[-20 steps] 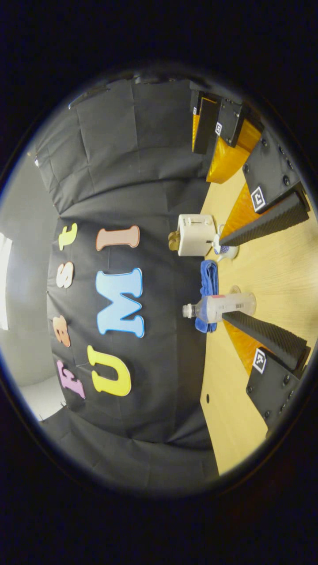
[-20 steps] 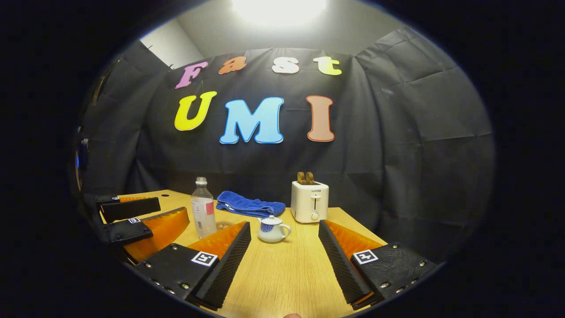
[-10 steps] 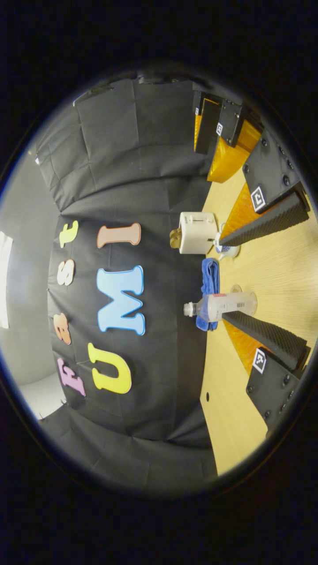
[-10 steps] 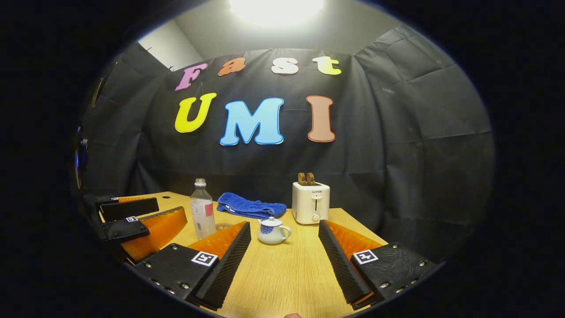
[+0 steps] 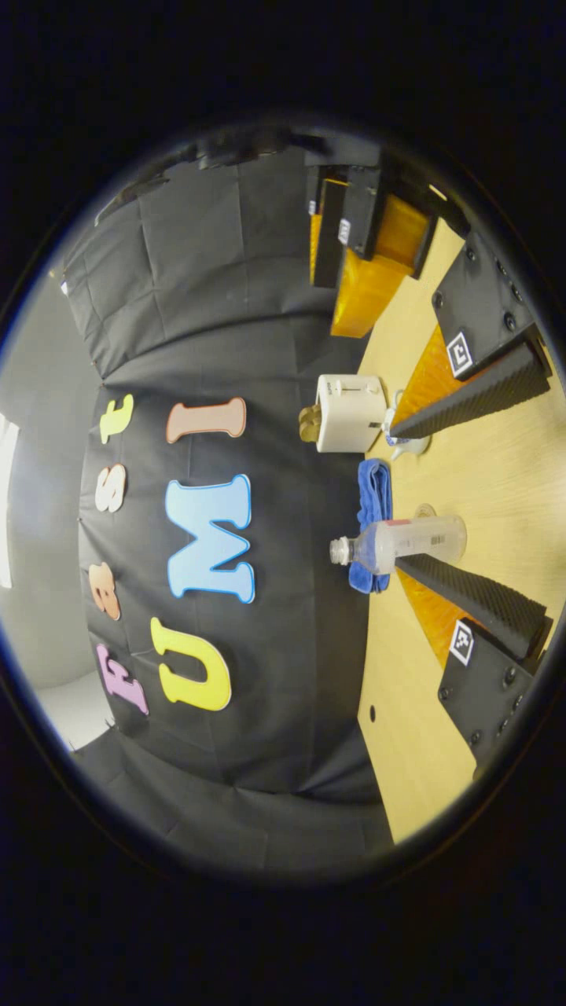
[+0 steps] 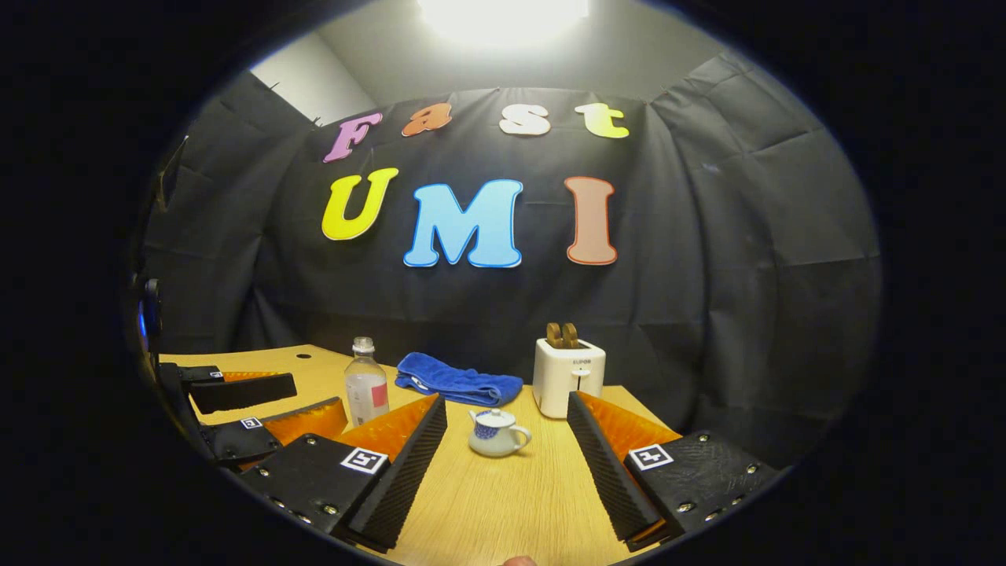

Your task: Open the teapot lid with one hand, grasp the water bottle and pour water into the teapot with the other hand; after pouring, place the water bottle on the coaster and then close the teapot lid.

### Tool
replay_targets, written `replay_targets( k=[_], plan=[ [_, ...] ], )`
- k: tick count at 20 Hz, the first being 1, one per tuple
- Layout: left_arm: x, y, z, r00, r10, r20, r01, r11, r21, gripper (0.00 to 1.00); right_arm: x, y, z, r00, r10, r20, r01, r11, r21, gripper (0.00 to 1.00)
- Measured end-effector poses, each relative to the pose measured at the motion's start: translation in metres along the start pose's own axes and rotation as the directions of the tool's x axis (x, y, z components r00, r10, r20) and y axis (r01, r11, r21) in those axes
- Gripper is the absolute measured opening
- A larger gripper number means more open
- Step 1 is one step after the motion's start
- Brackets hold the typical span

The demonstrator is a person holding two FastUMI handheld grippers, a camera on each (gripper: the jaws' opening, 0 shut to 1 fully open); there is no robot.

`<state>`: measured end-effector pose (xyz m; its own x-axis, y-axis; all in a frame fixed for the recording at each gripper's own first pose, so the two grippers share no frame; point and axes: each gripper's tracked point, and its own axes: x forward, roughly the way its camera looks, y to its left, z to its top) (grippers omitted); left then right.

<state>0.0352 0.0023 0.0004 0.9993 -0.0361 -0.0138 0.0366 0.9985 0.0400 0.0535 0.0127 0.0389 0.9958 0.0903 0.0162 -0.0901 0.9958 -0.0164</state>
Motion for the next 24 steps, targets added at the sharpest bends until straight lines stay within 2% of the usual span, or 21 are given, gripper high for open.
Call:
replay_targets(
  k=[3,7,10,19,24],
  plan=[
    [0.022,0.022,-0.012,0.999,0.014,-0.03,-0.013,0.999,0.036,1.0,0.032,0.005,0.006,1.0,0.006,-0.009,-0.006,1.0,-0.005,0.96],
    [0.05,0.05,-0.033,0.997,0.023,-0.078,-0.024,1.0,-0.006,1.0,0.077,0.017,0.006,0.998,0.052,-0.047,-0.05,0.998,0.036,0.95],
    [0.071,0.066,-0.046,0.993,0.029,-0.112,-0.029,1.0,-0.003,1.0,0.111,0.018,-0.001,0.995,0.074,-0.065,-0.068,0.994,0.087,0.96],
    [0.115,0.058,-0.076,0.983,-0.036,-0.182,0.042,0.999,0.03,1.0,0.179,0.014,-0.058,0.984,0.076,-0.16,-0.049,0.985,0.166,0.96],
    [0.131,0.052,-0.082,0.981,-0.056,-0.187,0.055,0.998,-0.007,1.0,0.198,0.021,-0.085,0.976,0.081,-0.203,-0.051,0.988,0.147,0.95]
  ],
)
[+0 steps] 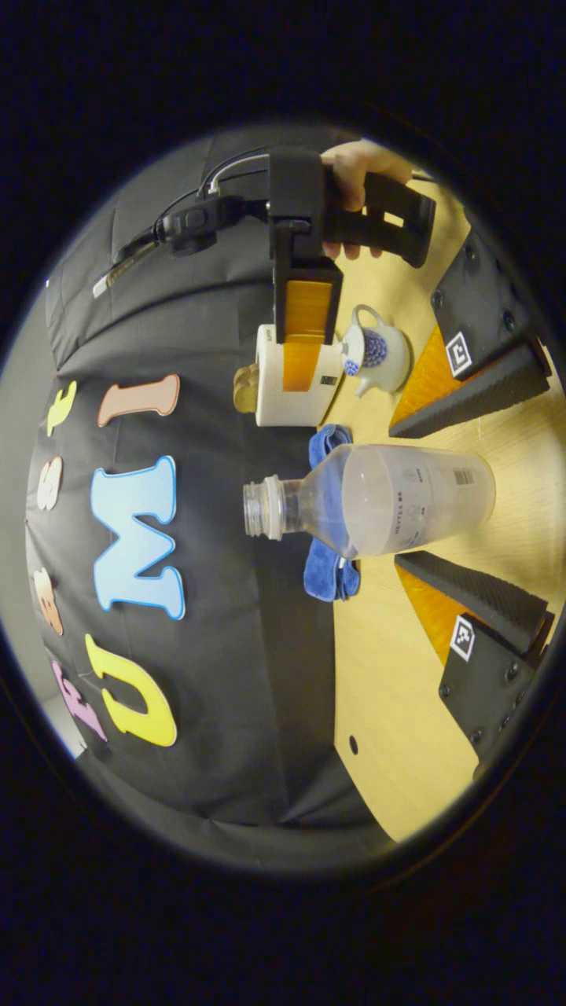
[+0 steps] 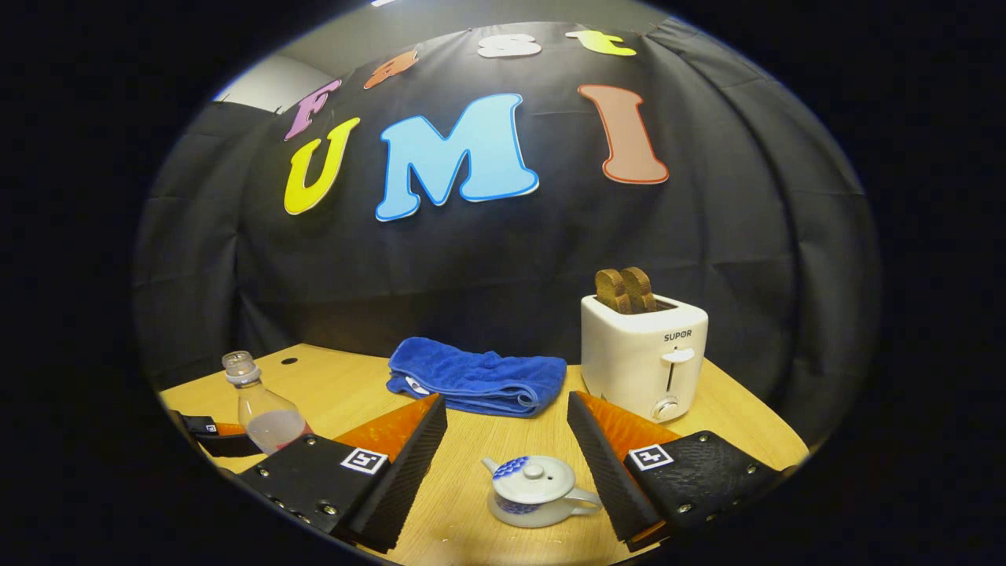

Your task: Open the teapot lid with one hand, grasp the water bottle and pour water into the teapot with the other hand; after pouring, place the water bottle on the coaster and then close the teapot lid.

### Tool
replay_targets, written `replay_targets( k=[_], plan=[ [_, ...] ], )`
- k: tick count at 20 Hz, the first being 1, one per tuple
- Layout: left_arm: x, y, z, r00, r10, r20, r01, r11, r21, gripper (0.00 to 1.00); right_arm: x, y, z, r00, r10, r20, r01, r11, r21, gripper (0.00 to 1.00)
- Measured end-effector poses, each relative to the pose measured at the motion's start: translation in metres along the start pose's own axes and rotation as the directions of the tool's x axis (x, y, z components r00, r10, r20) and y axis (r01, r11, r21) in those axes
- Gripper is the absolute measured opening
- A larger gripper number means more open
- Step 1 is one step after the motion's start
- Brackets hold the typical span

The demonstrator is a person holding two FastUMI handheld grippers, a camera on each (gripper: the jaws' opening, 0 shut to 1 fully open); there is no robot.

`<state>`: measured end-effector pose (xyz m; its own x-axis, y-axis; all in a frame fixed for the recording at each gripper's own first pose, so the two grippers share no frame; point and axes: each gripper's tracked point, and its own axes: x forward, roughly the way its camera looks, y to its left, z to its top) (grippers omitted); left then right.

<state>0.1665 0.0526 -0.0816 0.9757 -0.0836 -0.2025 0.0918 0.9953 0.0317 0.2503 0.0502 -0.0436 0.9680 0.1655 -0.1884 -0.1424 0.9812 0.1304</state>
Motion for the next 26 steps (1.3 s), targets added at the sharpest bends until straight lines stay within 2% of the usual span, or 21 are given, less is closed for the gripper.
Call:
replay_targets(
  k=[3,7,9,11,13,16,17,18,20,21,23,24,26],
  plan=[
    [0.007,-0.002,0.001,1.0,-0.012,0.007,0.012,1.0,-0.012,1.0,0.008,-0.001,-0.02,0.999,-0.007,-0.049,0.006,1.0,-0.012,0.96],
    [0.014,-0.006,-0.004,1.0,-0.031,0.002,0.031,0.999,-0.035,1.0,0.026,-0.01,-0.04,0.994,-0.025,-0.11,0.026,1.0,0.009,0.87],
    [0.014,-0.006,-0.006,0.999,-0.032,-0.008,0.031,0.999,-0.022,1.0,0.032,-0.01,-0.047,0.991,-0.021,-0.133,0.024,1.0,0.017,0.77],
    [0.014,-0.006,-0.007,0.999,-0.035,-0.01,0.035,0.999,-0.026,1.0,0.037,-0.014,-0.048,0.99,-0.04,-0.132,0.041,0.999,0.0,0.77],
    [0.014,-0.006,-0.007,0.999,-0.032,-0.013,0.032,0.999,-0.019,1.0,0.036,-0.014,-0.048,0.991,-0.043,-0.127,0.04,0.999,-0.023,0.6],
    [0.013,-0.006,-0.008,0.999,-0.031,-0.014,0.031,0.999,-0.017,1.0,0.035,-0.016,-0.048,0.991,-0.057,-0.117,0.049,0.996,-0.07,0.61],
    [0.013,-0.005,-0.008,0.999,-0.029,-0.013,0.029,0.999,-0.016,0.99,0.035,-0.014,-0.047,0.993,-0.052,-0.11,0.046,0.997,-0.06,0.53],
    [0.013,-0.003,-0.008,1.0,-0.026,-0.012,0.026,1.0,-0.017,0.94,0.036,-0.015,-0.046,0.992,-0.056,-0.111,0.049,0.996,-0.069,0.42],
    [0.014,-0.002,-0.008,1.0,-0.025,-0.011,0.024,1.0,-0.02,0.91,0.035,-0.014,-0.048,0.992,-0.06,-0.109,0.05,0.995,-0.088,0.4],
    [0.014,-0.003,-0.007,1.0,-0.024,-0.012,0.024,1.0,-0.019,0.9,0.034,-0.019,-0.045,0.993,-0.083,-0.086,0.074,0.992,-0.098,0.4],
    [0.013,-0.003,-0.007,1.0,-0.024,-0.013,0.024,1.0,-0.019,0.89,0.032,-0.018,-0.043,0.994,-0.068,-0.09,0.061,0.995,-0.076,0.21],
    [0.013,-0.003,-0.008,1.0,-0.025,-0.014,0.025,0.999,-0.02,0.89,0.031,-0.019,-0.044,0.994,-0.068,-0.088,0.062,0.996,-0.071,0.22],
    [0.012,-0.003,-0.008,1.0,-0.023,-0.012,0.023,0.999,-0.027,0.88,0.034,-0.017,-0.043,0.996,-0.057,-0.071,0.054,0.997,-0.049,0.1]
  ],
)
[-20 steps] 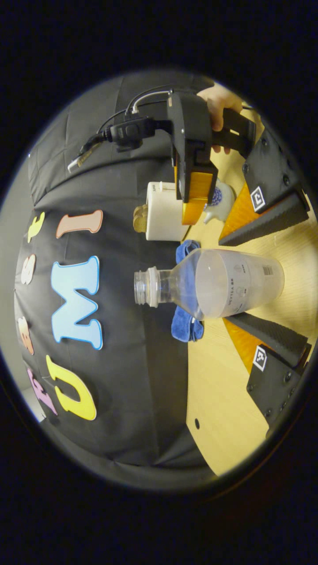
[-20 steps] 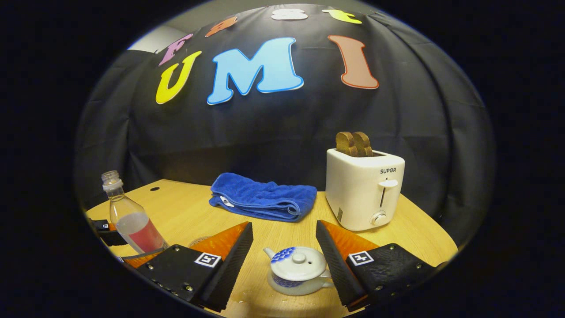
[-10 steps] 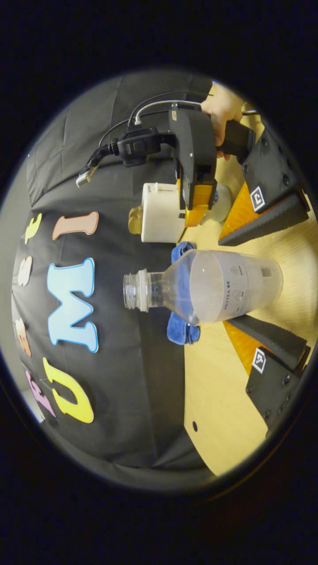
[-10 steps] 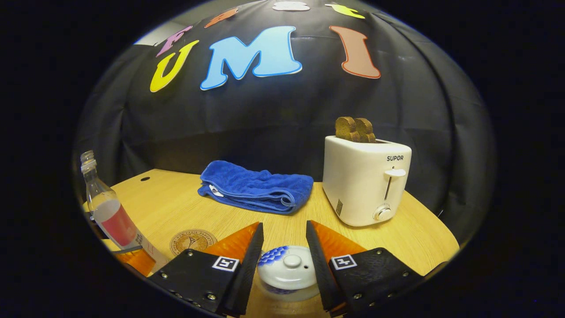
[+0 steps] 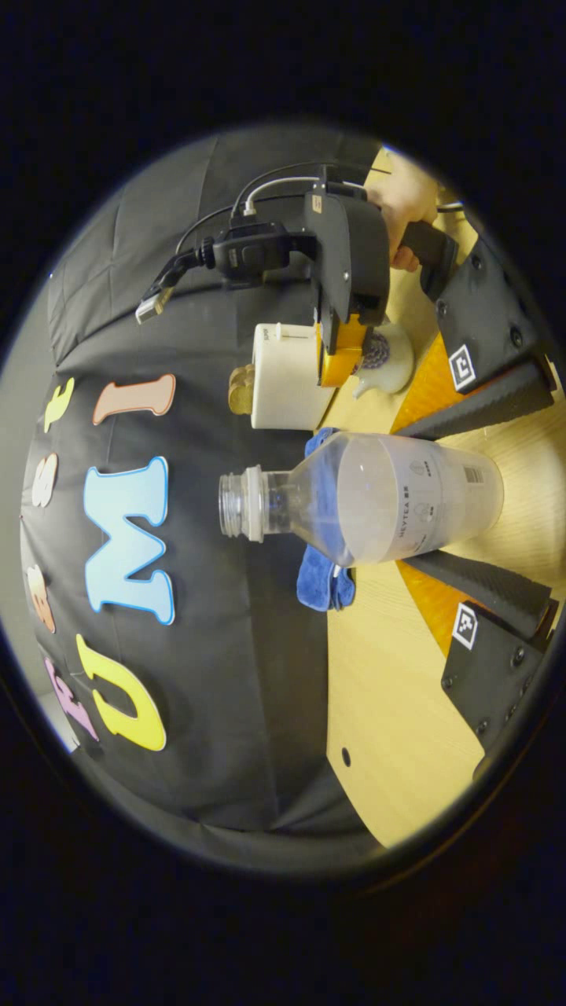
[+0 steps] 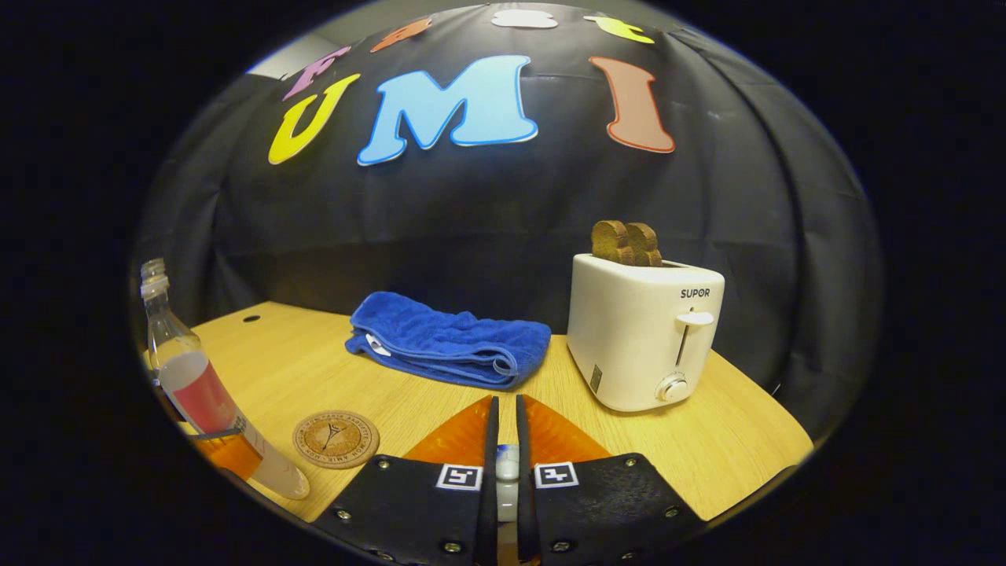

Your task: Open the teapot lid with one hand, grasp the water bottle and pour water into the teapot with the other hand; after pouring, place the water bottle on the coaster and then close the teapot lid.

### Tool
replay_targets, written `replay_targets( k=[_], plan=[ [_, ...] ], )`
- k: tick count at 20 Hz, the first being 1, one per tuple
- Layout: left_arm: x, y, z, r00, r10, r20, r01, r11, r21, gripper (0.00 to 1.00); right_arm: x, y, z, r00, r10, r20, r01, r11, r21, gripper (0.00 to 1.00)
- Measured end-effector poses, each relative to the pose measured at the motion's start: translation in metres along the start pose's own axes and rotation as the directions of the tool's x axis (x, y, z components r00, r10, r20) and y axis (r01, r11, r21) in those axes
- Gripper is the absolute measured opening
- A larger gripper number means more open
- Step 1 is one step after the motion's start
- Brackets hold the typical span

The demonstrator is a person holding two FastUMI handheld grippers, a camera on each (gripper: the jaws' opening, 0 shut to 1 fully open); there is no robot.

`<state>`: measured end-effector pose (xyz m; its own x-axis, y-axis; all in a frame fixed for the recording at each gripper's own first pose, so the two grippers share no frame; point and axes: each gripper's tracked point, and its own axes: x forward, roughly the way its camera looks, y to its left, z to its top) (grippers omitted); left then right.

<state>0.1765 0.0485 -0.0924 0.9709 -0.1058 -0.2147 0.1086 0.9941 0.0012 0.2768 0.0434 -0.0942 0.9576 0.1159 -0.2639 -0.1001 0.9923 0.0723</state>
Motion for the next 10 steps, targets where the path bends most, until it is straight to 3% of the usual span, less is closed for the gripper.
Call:
replay_targets(
  k=[10],
  plan=[
    [-0.001,0.001,0.002,1.0,0.008,0.008,-0.008,1.0,-0.023,0.87,-0.012,0.002,0.027,0.995,0.03,0.092,-0.033,0.999,0.029,0.1]
  ],
)
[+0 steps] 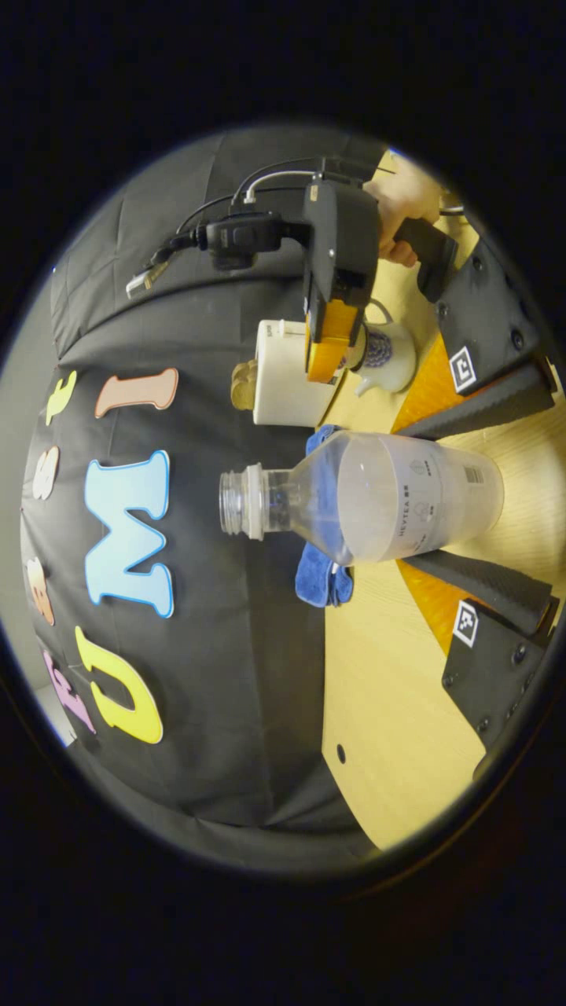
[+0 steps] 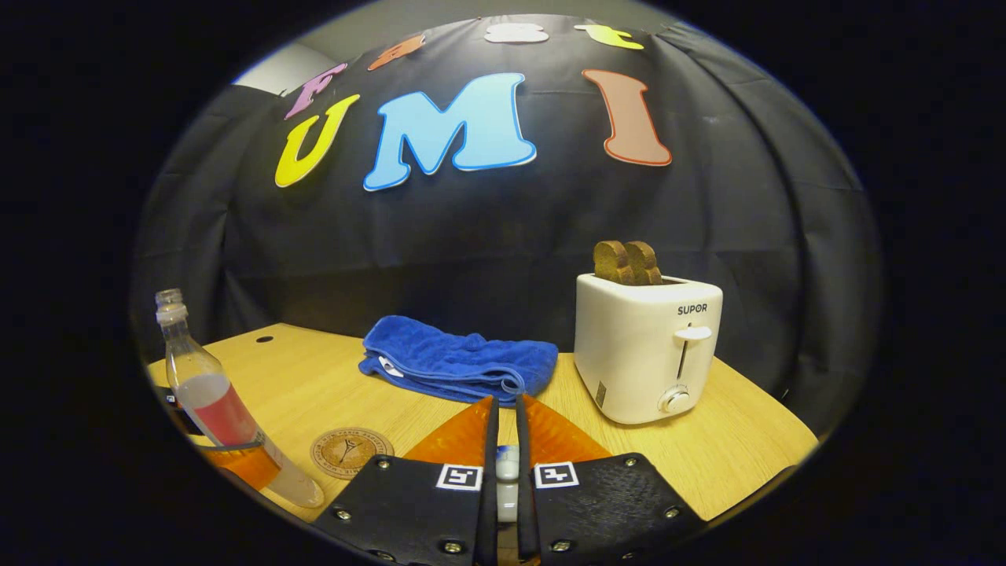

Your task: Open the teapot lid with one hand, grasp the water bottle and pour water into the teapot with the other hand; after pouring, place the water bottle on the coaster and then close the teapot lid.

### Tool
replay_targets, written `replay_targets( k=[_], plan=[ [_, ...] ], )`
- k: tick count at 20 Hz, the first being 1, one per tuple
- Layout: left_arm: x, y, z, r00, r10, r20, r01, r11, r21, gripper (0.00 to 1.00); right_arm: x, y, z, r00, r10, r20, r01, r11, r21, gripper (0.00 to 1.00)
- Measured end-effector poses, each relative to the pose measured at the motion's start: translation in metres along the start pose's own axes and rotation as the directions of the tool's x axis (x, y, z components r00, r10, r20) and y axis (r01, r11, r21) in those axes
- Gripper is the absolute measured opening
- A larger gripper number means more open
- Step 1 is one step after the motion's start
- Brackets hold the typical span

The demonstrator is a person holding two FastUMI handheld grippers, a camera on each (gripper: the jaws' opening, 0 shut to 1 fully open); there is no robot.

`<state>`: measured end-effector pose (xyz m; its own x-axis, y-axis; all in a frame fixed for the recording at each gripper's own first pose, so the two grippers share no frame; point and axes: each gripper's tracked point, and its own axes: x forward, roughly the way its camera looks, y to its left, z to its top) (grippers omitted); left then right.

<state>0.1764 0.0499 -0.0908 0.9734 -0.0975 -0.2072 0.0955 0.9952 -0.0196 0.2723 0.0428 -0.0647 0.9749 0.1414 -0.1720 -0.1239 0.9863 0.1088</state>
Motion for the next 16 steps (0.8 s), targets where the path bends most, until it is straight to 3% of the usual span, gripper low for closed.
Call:
replay_targets(
  k=[4,8,12,16],
  plan=[
    [-0.002,-0.003,0.0,1.0,-0.02,-0.005,0.02,0.999,-0.029,0.85,-0.012,-0.006,0.02,1.0,0.002,0.019,-0.002,1.0,0.01,0.1],
    [0.004,-0.002,-0.001,0.997,-0.027,-0.067,0.028,1.0,0.003,0.84,-0.03,-0.023,0.038,1.0,0.0,0.012,0.0,0.999,0.048,0.1],
    [0.016,-0.003,0.005,0.989,-0.017,-0.147,0.046,0.979,0.198,0.84,-0.053,-0.049,0.04,1.0,-0.01,0.006,0.009,0.999,0.041,0.1],
    [0.031,-0.01,0.012,0.978,0.0,-0.21,0.092,0.9,0.427,0.84,-0.07,-0.083,0.034,0.999,-0.037,-0.001,0.037,0.999,0.04,0.1]
  ],
)
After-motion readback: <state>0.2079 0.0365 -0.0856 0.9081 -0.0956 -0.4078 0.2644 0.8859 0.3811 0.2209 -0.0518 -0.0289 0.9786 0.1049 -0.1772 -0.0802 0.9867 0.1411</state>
